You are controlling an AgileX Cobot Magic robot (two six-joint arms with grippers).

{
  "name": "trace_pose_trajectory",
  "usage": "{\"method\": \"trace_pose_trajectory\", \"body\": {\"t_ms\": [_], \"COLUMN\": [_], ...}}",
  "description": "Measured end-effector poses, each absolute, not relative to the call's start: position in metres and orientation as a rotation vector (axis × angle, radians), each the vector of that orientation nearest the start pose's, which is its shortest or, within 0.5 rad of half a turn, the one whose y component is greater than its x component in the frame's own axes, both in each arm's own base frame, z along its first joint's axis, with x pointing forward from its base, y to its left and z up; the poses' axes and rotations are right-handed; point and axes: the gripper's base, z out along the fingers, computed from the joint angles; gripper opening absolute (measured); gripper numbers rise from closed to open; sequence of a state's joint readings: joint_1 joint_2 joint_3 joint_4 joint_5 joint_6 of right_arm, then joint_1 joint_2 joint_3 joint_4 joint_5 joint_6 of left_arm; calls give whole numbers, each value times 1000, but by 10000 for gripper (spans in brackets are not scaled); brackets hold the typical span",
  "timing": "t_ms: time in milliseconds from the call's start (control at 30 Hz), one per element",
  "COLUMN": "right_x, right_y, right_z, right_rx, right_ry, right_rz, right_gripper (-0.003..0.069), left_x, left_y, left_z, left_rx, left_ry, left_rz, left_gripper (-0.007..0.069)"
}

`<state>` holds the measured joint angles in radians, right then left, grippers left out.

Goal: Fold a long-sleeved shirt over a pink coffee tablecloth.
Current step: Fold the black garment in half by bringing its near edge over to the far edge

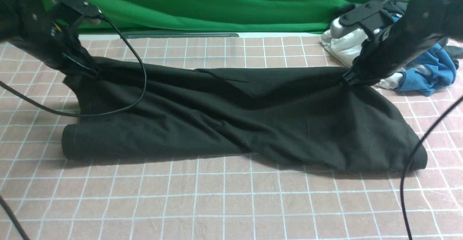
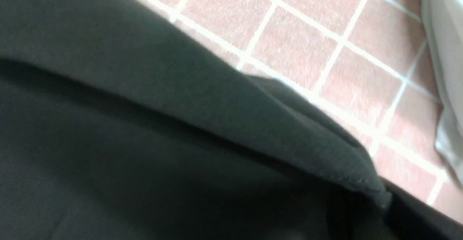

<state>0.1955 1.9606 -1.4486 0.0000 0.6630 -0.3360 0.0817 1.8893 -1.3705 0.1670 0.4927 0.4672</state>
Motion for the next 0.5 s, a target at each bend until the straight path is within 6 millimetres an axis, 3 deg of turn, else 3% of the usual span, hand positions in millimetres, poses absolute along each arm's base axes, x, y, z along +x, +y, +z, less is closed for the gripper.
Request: {"method": "trace_pose_trajectory", "body": {"t_ms": [67,133,167,233,300,333,367,400,467,500], "right_x": [419,422,422,423,421,421,415,414,398,394], "right_y": [81,79,79,79,79,79,82,84,111,120], "right_z": [199,196,195,201,213,213,232,234,269,275], "right_rx": [-705,-718,-719,-726,-692,-693,-670,-672,-711,-735], "right_ry": [2549,2535,2536,2525,2516,2517,2490,2485,2387,2363], "right_rz": [-63,-84,-84,-99,-96,-95,-85,-83,-10,16], "right_gripper": [94,201,201,399,477,482,490,485,371,337], "left_x": [421,425,425,429,430,431,432,432,432,431], "left_y": [41,42,42,41,41,41,41,42,41,41], "left_z": [214,210,209,205,205,205,206,206,206,206], "left_rx": [640,641,643,638,634,633,629,627,609,583], "left_ry": [2421,2399,2398,2376,2362,2360,2346,2344,2343,2355], "left_rz": [392,397,397,397,397,397,399,400,390,372], "left_gripper": [31,45,48,91,146,152,216,224,340,379]}}
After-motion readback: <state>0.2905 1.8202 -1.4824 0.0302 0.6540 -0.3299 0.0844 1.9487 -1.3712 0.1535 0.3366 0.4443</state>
